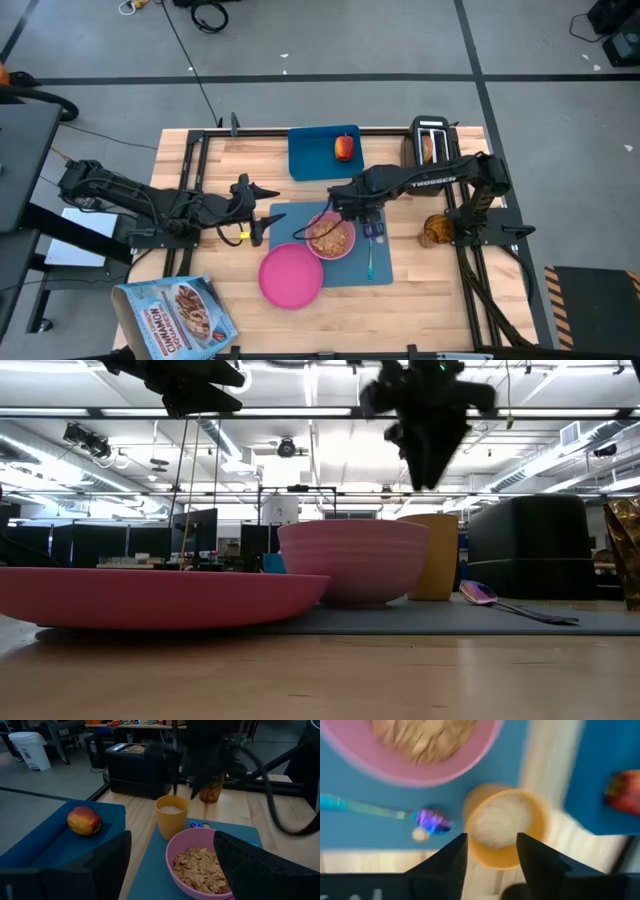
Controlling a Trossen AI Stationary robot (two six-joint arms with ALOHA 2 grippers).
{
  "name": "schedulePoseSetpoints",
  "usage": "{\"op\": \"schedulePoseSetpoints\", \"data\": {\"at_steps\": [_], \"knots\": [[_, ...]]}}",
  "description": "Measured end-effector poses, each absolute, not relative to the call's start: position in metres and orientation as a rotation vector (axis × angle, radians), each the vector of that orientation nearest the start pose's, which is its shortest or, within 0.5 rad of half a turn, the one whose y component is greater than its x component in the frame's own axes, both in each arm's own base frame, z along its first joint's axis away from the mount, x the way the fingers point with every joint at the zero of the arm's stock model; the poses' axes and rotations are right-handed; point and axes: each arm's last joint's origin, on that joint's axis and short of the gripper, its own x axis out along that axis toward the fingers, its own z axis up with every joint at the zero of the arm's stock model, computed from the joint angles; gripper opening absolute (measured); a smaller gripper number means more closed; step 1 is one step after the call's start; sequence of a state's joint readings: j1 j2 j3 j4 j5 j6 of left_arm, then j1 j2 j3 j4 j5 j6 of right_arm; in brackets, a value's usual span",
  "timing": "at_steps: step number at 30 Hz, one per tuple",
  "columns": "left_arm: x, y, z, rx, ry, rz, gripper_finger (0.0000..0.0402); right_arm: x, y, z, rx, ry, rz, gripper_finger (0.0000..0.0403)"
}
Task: Arrange a breakfast setting
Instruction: Put the apple to the top left of the pink bowl on the blue table mat
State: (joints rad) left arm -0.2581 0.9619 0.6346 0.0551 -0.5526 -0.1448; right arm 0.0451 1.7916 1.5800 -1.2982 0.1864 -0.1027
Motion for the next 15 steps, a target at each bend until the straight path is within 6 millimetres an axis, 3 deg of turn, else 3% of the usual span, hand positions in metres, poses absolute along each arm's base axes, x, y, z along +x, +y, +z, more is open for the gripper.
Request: {"op": "schedulePoseSetpoints", "data": {"at_steps": [6, 10, 15], "knots": [[0.206, -0.039, 0.273, -0.060, 0.225, 0.312, 0.0290, 0.351, -0.007, 0.294, -0.133, 1.303, -0.338, 0.0233], [0.206, -0.039, 0.273, -0.062, 0.224, 0.312, 0.0290, 0.361, -0.039, 0.294, 0.094, 1.147, -0.554, 0.0289], [0.206, -0.041, 0.273, -0.038, 0.228, 0.299, 0.0290, 0.366, -0.087, 0.288, 0.366, 0.982, -0.660, 0.0357]]}}
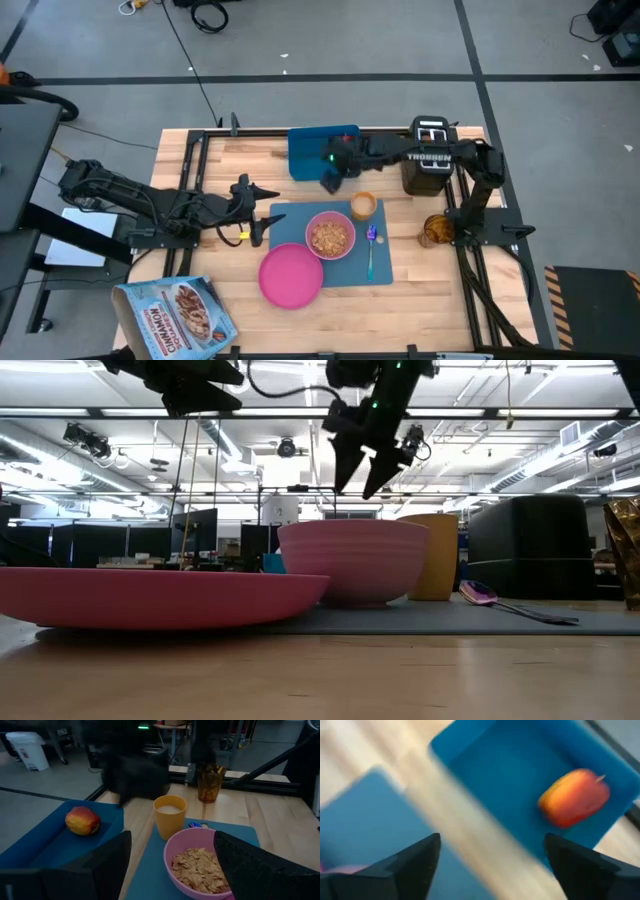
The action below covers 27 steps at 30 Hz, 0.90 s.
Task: Arrange a breakfast setting
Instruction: Put the apple to the top left of the pink bowl on the blue table mat
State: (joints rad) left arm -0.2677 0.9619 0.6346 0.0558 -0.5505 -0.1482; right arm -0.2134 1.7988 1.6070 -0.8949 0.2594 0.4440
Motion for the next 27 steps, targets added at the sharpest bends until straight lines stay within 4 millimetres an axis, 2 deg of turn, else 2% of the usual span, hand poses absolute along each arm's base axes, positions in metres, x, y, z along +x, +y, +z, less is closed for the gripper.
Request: {"op": "schedulePoseSetpoints", "data": {"at_steps": [3, 5, 9, 12, 20, 27], "knots": [[0.206, -0.042, 0.273, -0.040, 0.228, 0.287, 0.0290, 0.368, -0.118, 0.288, 0.406, 0.865, -0.766, 0.0391], [0.206, -0.043, 0.273, -0.042, 0.229, 0.280, 0.0290, 0.370, -0.141, 0.282, 0.440, 0.811, -0.832, 0.0396], [0.205, -0.043, 0.273, -0.055, 0.227, 0.275, 0.0290, 0.366, -0.184, 0.261, 0.553, 0.832, -0.998, 0.0389], [0.205, -0.044, 0.273, -0.056, 0.229, 0.273, 0.0290, 0.361, -0.205, 0.238, 0.659, 0.900, -1.040, 0.0390], [0.205, -0.044, 0.273, -0.053, 0.230, 0.274, 0.0290, 0.370, -0.219, 0.203, 0.700, 0.917, -1.120, 0.0391], [0.205, -0.043, 0.273, -0.049, 0.233, 0.274, 0.0290, 0.374, -0.225, 0.188, 0.726, 0.893, -1.170, 0.0376]]}}
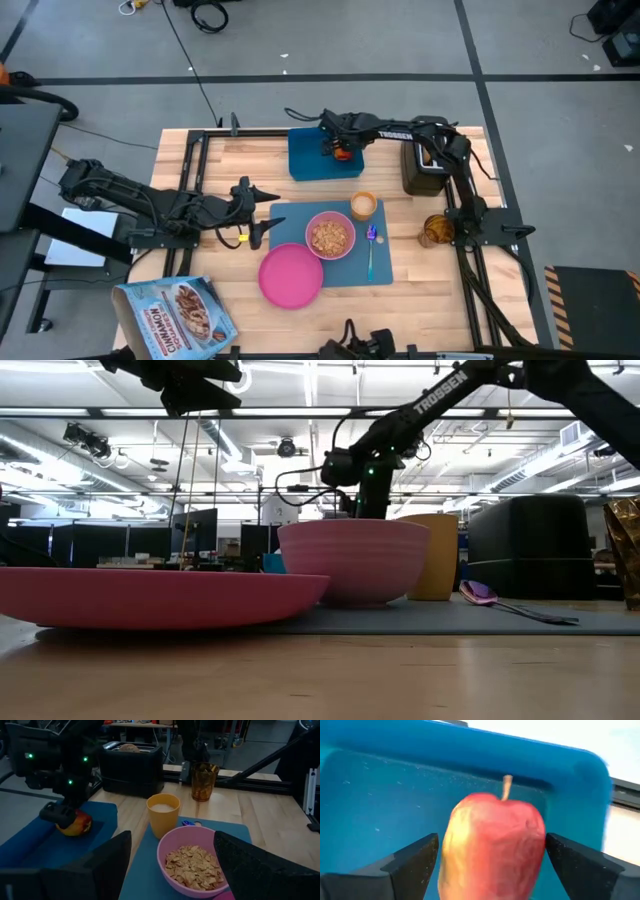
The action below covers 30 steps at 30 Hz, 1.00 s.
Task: Arrange a breakfast setting
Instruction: Put the apple to the top left of the pink bowl on the blue table mat
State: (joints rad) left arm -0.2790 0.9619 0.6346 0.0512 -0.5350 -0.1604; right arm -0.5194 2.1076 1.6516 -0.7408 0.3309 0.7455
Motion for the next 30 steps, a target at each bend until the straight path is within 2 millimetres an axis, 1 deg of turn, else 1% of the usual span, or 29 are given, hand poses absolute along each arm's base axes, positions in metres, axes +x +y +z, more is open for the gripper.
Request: {"op": "schedulePoseSetpoints", "data": {"at_steps": [8, 13, 17, 21, 24, 27, 30], "knots": [[0.205, -0.043, 0.272, -0.047, 0.238, 0.274, 0.0290, 0.378, -0.232, 0.173, 0.755, 0.886, -1.177, 0.0357], [0.205, -0.043, 0.272, -0.048, 0.237, 0.274, 0.0290, 0.380, -0.234, 0.171, 0.730, 0.879, -1.163, 0.0359], [0.205, -0.043, 0.273, -0.048, 0.236, 0.274, 0.0290, 0.379, -0.237, 0.171, 0.772, 0.884, -1.119, 0.0358], [0.205, -0.043, 0.273, -0.048, 0.235, 0.274, 0.0290, 0.379, -0.236, 0.171, 0.760, 0.896, -1.097, 0.0355], [0.205, -0.043, 0.273, -0.048, 0.235, 0.274, 0.0290, 0.378, -0.235, 0.170, 0.771, 0.920, -1.069, 0.0365], [0.205, -0.043, 0.273, -0.048, 0.235, 0.275, 0.0290, 0.378, -0.231, 0.161, 0.784, 0.991, -1.013, 0.0388], [0.205, -0.043, 0.273, -0.048, 0.235, 0.275, 0.0290, 0.379, -0.232, 0.165, 0.787, 0.977, -0.999, 0.0395]]}}
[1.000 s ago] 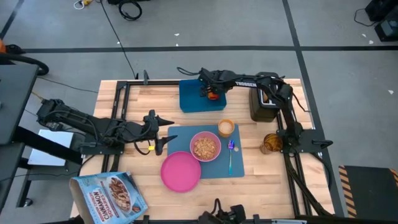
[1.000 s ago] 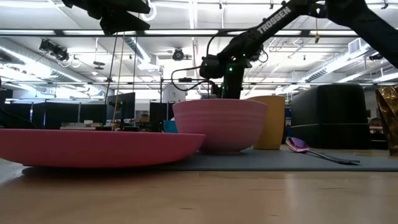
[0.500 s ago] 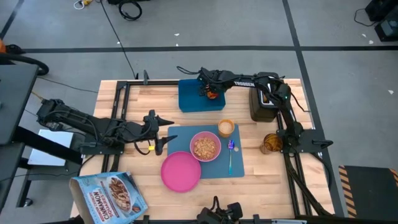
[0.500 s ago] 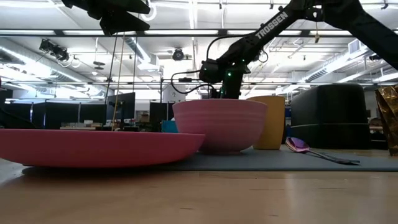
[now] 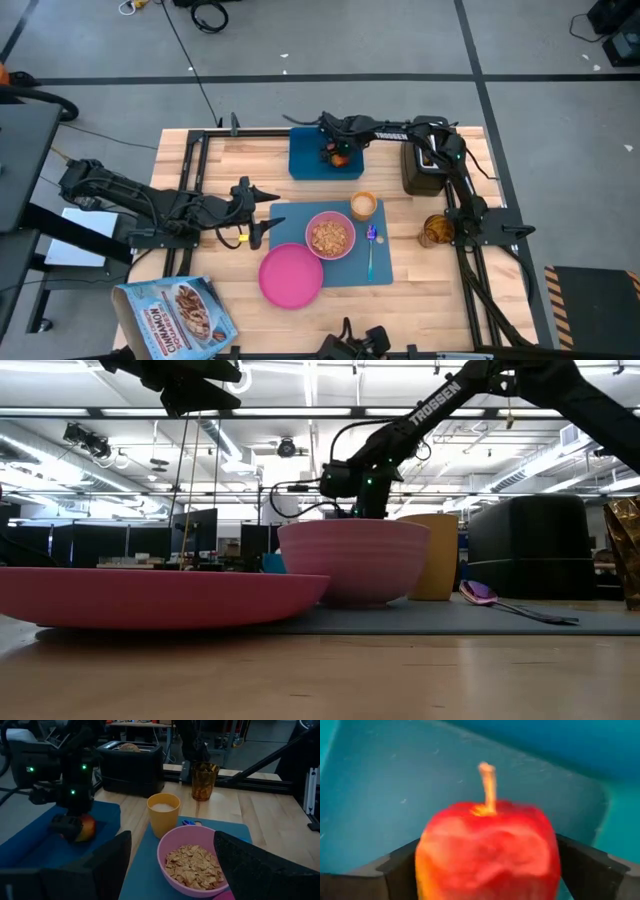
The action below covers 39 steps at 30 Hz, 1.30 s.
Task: Arrange a breakfast setting
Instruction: Put the apple to the top left of the pink bowl on the blue table mat
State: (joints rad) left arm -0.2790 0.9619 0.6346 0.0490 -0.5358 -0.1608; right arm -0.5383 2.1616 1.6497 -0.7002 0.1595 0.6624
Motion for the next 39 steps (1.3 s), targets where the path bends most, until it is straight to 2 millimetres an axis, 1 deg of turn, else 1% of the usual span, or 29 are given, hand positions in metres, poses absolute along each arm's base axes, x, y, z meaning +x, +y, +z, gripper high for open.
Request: {"op": "schedulePoseSetpoints", "data": {"at_steps": [3, 10, 12, 14, 16, 19, 21, 24, 26, 27, 29, 32, 33, 35, 36, 37, 39], "knots": [[0.205, -0.043, 0.273, -0.049, 0.235, 0.275, 0.0290, 0.377, -0.232, 0.165, 0.743, 0.979, -1.053, 0.0382], [0.206, -0.043, 0.273, -0.053, 0.229, 0.277, 0.0290, 0.378, -0.233, 0.166, 0.733, 0.967, -1.059, 0.0347], [0.206, -0.043, 0.274, -0.053, 0.225, 0.276, 0.0290, 0.377, -0.232, 0.169, 0.718, 0.969, -1.052, 0.0342], [0.204, -0.043, 0.275, -0.045, 0.218, 0.273, 0.0290, 0.377, -0.229, 0.179, 0.685, 0.956, -1.042, 0.0341], [0.201, -0.042, 0.279, -0.049, 0.199, 0.272, 0.0290, 0.377, -0.223, 0.195, 0.626, 0.928, -1.033, 0.0341], [0.194, -0.040, 0.287, -0.049, 0.157, 0.266, 0.0290, 0.379, -0.207, 0.228, 0.518, 0.853, -0.994, 0.0341], [0.189, -0.039, 0.293, -0.047, 0.127, 0.262, 0.0290, 0.384, -0.189, 0.253, 0.441, 0.775, -0.957, 0.0341], [0.183, -0.038, 0.301, -0.030, 0.078, 0.224, 0.0290, 0.397, -0.152, 0.285, 0.331, 0.642, -0.845, 0.0341], [0.180, -0.038, 0.306, -0.025, 0.046, 0.188, 0.0290, 0.410, -0.124, 0.298, 0.268, 0.560, -0.752, 0.0341], [0.178, -0.039, 0.308, -0.025, 0.029, 0.163, 0.0290, 0.416, -0.110, 0.302, 0.245, 0.522, -0.709, 0.0341], [0.174, -0.041, 0.313, -0.016, -0.008, 0.106, 0.0290, 0.429, -0.084, 0.304, 0.207, 0.459, -0.645, 0.0341], [0.163, -0.047, 0.322, -0.005, -0.068, 0.000, 0.0290, 0.447, -0.048, 0.293, 0.167, 0.386, -0.583, 0.0341], [0.159, -0.050, 0.324, 0.000, -0.083, -0.032, 0.0290, 0.452, -0.036, 0.282, 0.144, 0.391, -0.563, 0.0341], [0.152, -0.054, 0.330, 0.005, -0.128, -0.090, 0.0290, 0.463, -0.016, 0.267, 0.124, 0.343, -0.517, 0.0341], [0.148, -0.057, 0.332, 0.014, -0.140, -0.119, 0.0290, 0.468, -0.008, 0.255, 0.119, 0.339, -0.509, 0.0341], [0.146, -0.060, 0.334, 0.011, -0.161, -0.141, 0.0290, 0.474, -0.001, 0.247, 0.131, 0.300, -0.501, 0.0341], [0.144, -0.064, 0.335, 0.004, -0.170, -0.161, 0.0290, 0.483, 0.010, 0.225, 0.130, 0.279, -0.486, 0.0341]]}}
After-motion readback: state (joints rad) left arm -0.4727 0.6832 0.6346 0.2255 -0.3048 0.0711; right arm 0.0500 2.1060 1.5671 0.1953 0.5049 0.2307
